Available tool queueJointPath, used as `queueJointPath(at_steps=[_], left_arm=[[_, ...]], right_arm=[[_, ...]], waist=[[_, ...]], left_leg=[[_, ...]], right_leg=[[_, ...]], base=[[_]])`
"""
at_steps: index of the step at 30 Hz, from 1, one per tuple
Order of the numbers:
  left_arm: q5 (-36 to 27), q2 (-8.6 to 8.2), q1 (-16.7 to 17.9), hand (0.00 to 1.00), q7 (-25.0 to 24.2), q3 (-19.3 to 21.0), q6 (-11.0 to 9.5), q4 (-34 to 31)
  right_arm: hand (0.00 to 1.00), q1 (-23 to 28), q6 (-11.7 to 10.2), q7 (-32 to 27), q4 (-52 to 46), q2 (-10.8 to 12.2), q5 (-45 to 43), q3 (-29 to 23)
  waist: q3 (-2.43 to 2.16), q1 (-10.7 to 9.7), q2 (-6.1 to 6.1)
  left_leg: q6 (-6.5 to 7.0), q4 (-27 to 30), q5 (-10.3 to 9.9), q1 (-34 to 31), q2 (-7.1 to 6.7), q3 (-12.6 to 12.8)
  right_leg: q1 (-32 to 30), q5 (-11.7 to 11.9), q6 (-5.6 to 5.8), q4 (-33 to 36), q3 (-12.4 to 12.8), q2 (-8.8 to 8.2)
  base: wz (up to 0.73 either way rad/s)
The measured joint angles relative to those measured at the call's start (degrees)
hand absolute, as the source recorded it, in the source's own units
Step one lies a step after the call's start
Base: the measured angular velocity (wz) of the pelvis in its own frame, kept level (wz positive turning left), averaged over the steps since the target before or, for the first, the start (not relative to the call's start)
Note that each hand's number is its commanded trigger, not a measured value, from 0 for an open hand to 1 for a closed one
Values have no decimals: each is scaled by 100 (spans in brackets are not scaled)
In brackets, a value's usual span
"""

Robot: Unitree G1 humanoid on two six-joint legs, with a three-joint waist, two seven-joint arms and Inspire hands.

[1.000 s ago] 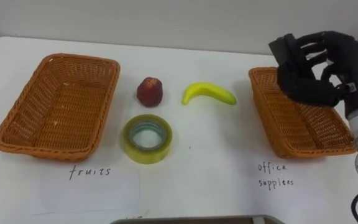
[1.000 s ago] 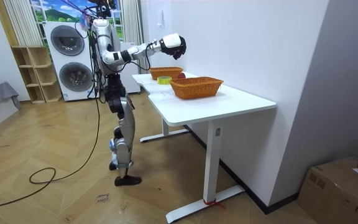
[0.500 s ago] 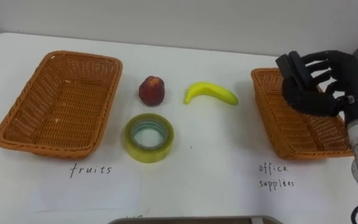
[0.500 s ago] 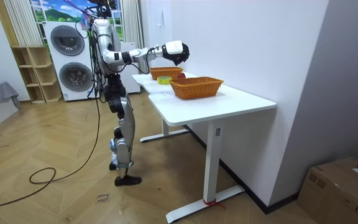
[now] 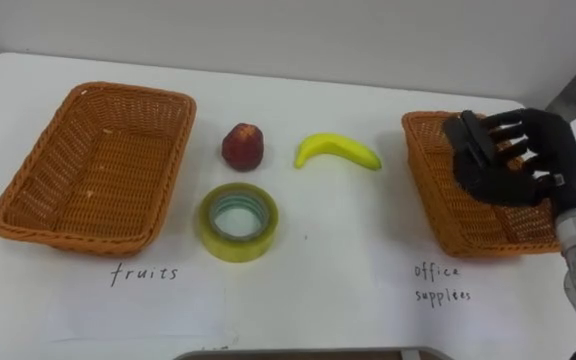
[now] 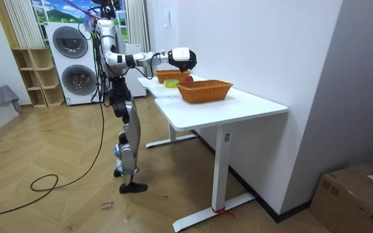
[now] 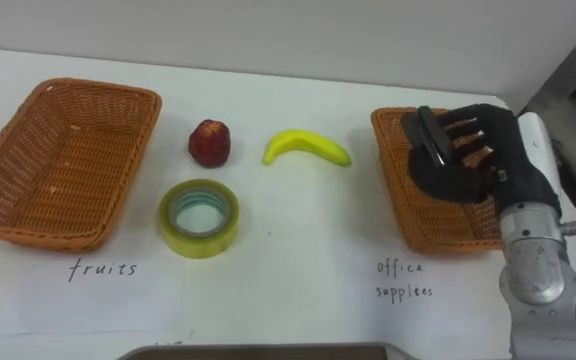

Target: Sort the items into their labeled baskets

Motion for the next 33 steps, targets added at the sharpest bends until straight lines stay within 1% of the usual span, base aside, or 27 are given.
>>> queueJointPath(at_steps=[2, 4, 6, 11, 14, 16, 24, 26, 29, 31, 33], left_arm=[[8, -1, -2, 0, -5, -1, 1, 3], [9, 1, -9, 0, -5, 0, 0, 5], [9, 0, -10, 0, -5, 0, 0, 6], [14, 0, -20, 0, -5, 1, 2, 11], [119, 2, -72, 0, -6, -1, 57, 9], [124, 2, -95, 0, -20, -2, 84, 9], [124, 12, -100, 0, -131, 1, 90, 5], [124, 20, -99, 0, -145, 1, 91, 5], [125, 22, -97, 0, -181, 1, 92, 5], [123, 20, -83, 0, -207, 3, 92, 5], [123, 20, -67, 0, -207, 26, 92, 5]], right_arm=[[100, 0, 0, 80, 16, 0, 23, 0], [100, -1, 0, 210, 38, 0, 23, 0], [100, -1, 0, 272, 54, 0, 23, 0], [100, -2, 0, 464, 66, 0, 8, 0], [100, -12, 3, 495, 187, 0, -58, 2], [100, -11, 8, 623, 229, 0, -68, 2], [100, -9, 15, 859, 245, 0, -226, 2], [100, -9, 17, 909, 246, 0, -289, 2], [100, -9, 47, 917, 247, 0, -286, 2], [100, -9, 113, 917, 247, 0, -277, 1], [100, -9, 120, 912, 247, 0, -278, -5]], waist=[[7, 9, -6], [28, 11, -16], [36, 15, -20], [30, 11, -35], [20, 10, -49], [20, 6, -48], [12, 4, -59], [0, 2, -75], [-6, 7, -83], [-10, 12, -90], [1, 0, -74]], left_leg=[[0, 0, 0, -1, -1, -1], [0, -1, 0, -4, -4, -1], [0, -2, 0, -7, -6, -2], [1, -4, 0, -20, -12, -10], [2, 6, 0, -28, -17, -33], [2, 5, 0, -28, -18, -32], [2, 8, 0, -20, -19, -28], [2, 7, 0, -15, -20, -28], [2, 6, 0, -2, -20, -13], [2, 5, 0, 6, -17, 11], [2, 8, 0, 5, -16, 13]], right_leg=[[-2, 0, 0, -4, 5, 0], [-7, -2, 3, -8, 7, -1], [-12, -4, 6, -10, 6, -3], [-15, -11, 17, -19, 18, -10], [-16, -12, 19, -15, 19, -16], [-18, -12, 19, -14, 26, -17], [-20, -13, 21, -9, 67, -14], [-15, -13, 21, -10, 70, -13], [-11, -13, 21, -7, 89, -4], [-10, -13, 21, -6, 103, 0], [-11, -13, 21, -6, 103, -3]], base=[[0], [0], [0], [0], [2], [0], [0], [0], [0], [-2], [0]])
